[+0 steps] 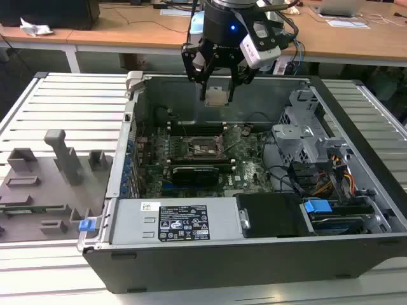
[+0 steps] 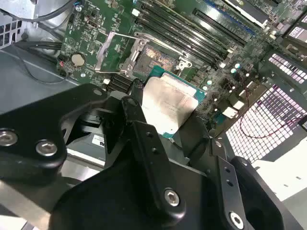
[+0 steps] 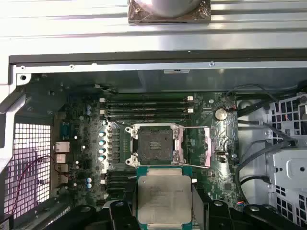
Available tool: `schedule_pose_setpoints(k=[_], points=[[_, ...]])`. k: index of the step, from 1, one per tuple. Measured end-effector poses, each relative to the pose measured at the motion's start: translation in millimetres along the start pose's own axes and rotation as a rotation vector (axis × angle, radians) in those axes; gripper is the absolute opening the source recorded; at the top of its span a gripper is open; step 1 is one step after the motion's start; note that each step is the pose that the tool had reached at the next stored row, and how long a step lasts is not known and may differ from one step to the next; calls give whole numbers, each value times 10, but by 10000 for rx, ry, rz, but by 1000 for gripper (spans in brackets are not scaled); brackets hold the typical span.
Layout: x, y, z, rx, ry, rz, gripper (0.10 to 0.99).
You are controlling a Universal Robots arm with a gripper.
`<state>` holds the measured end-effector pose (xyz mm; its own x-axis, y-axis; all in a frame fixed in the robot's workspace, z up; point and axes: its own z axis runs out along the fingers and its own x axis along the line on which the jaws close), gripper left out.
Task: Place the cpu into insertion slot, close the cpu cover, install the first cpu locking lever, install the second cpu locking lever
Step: 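Place the cpu into insertion slot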
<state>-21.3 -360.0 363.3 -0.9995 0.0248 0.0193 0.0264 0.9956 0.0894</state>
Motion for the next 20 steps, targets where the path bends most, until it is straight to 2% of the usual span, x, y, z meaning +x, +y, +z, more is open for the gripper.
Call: schedule_pose_setpoints(k=[13,16,20], points=[[-1,-53,-4,0,0,0,541],[-2,-87,-7,0,0,2,541],[-3,-88,-7,-2,-20,218,541]])
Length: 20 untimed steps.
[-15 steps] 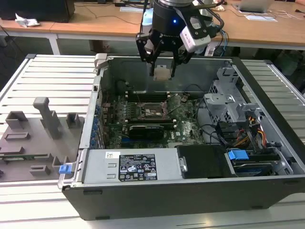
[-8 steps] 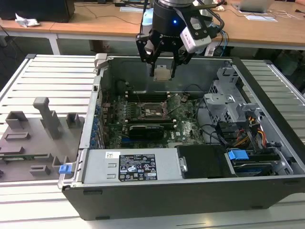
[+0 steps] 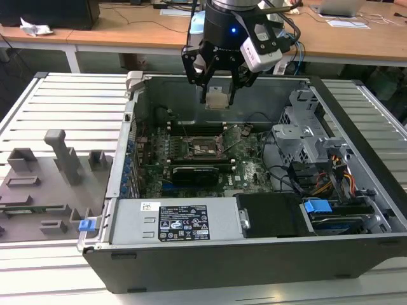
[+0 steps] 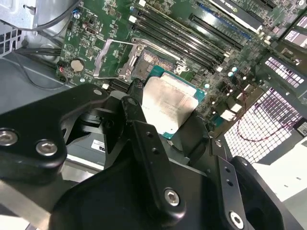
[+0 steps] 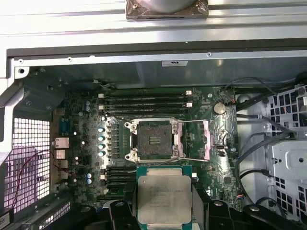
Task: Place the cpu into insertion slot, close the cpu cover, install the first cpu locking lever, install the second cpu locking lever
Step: 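Place the cpu into insertion slot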
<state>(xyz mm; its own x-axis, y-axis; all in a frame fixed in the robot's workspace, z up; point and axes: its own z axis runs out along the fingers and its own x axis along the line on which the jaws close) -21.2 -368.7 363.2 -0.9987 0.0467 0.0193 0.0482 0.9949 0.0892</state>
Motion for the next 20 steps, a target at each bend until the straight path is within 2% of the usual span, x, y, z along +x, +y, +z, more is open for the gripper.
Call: schedule_pose_setpoints(k=[5,20], points=[[1,0,2,-6,-50,565,541],[1,2,4,-1,-114,1264,541]])
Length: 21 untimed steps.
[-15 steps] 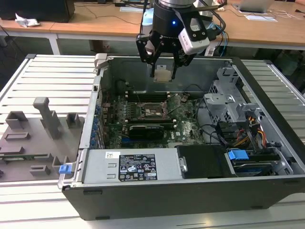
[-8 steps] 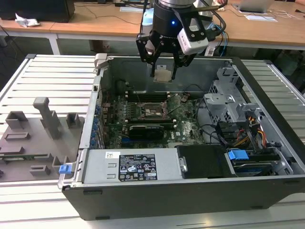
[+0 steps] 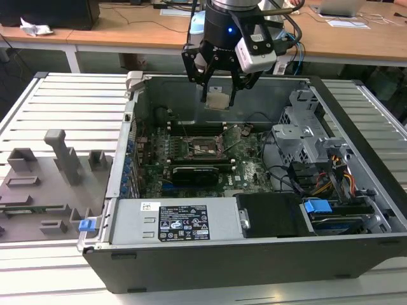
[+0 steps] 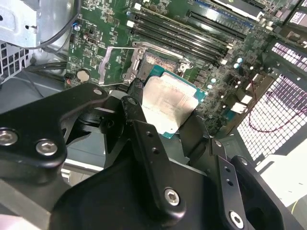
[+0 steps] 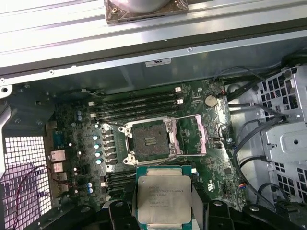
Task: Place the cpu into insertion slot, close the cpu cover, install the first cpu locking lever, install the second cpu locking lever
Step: 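Place the cpu into insertion slot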
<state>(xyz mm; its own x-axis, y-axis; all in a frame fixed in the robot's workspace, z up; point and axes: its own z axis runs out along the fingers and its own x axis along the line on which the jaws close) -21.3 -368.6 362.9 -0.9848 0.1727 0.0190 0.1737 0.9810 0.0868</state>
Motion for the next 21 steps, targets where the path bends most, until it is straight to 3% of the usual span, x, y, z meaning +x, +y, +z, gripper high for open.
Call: schedule_pose_setpoints(k=[21], points=[[0,0,2,-20,-90,1033,541]])
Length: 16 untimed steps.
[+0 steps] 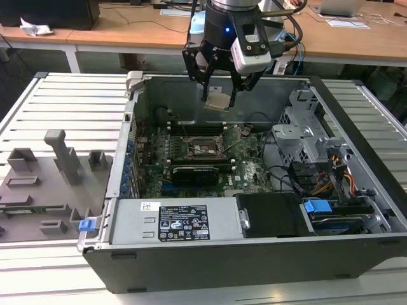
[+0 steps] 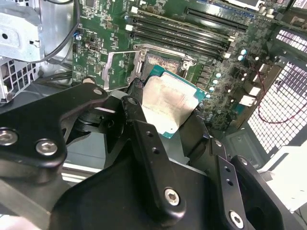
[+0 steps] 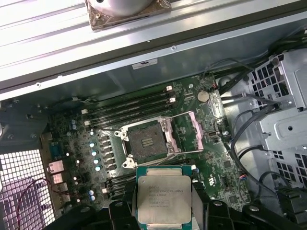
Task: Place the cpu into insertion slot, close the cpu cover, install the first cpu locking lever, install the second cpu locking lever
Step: 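Place the cpu into insertion slot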
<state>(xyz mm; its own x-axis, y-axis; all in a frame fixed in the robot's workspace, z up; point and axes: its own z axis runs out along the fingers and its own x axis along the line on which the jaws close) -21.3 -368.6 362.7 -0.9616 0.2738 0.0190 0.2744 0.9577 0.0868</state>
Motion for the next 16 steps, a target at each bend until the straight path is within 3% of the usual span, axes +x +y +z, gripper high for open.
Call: schedule_pose_setpoints(k=[16], points=[[0,0,0,-9,-44,504,541]])
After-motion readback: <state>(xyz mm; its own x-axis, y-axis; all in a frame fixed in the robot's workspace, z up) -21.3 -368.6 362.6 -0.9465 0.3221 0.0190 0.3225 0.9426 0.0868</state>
